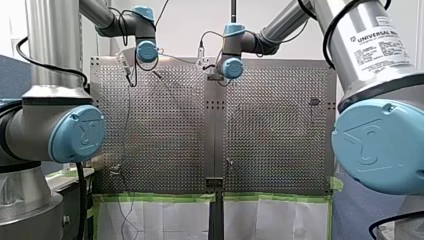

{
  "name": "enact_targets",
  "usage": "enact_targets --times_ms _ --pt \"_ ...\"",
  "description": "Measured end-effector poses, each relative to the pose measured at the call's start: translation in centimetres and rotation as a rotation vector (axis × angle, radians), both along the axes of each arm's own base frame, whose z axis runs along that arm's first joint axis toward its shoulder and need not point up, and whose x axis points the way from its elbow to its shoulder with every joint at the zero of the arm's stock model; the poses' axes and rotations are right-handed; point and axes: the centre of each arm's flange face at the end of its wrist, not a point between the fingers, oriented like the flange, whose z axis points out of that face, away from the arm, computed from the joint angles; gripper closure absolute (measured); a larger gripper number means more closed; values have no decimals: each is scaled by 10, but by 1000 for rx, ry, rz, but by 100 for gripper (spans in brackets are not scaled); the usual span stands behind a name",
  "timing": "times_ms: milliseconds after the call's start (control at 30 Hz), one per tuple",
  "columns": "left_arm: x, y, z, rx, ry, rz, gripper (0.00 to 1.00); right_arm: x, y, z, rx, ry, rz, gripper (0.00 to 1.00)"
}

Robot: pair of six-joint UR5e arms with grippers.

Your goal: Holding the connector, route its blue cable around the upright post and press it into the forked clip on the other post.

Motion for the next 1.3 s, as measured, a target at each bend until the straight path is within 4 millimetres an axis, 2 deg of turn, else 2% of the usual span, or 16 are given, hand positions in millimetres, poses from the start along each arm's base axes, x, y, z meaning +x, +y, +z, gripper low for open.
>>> enact_targets --times_ms 167,533,733,1033,1300 --pt "15 17 1 -12 -4 -6 100 1 -5 5 -11 -9 -1 100" --pt "56 56 -36 12 65 -4 100 2 -11 10 -18 -12 -1 100" --pt "73 78 -54 23 98 -2 100 5 -15 -2 -7 2 -1 100" --pt "89 112 -59 37 99 2 100 11 -24 -18 2 11 1 100" --pt "111 120 -70 35 122 -11 100 15 -35 -27 6 14 -3 100"
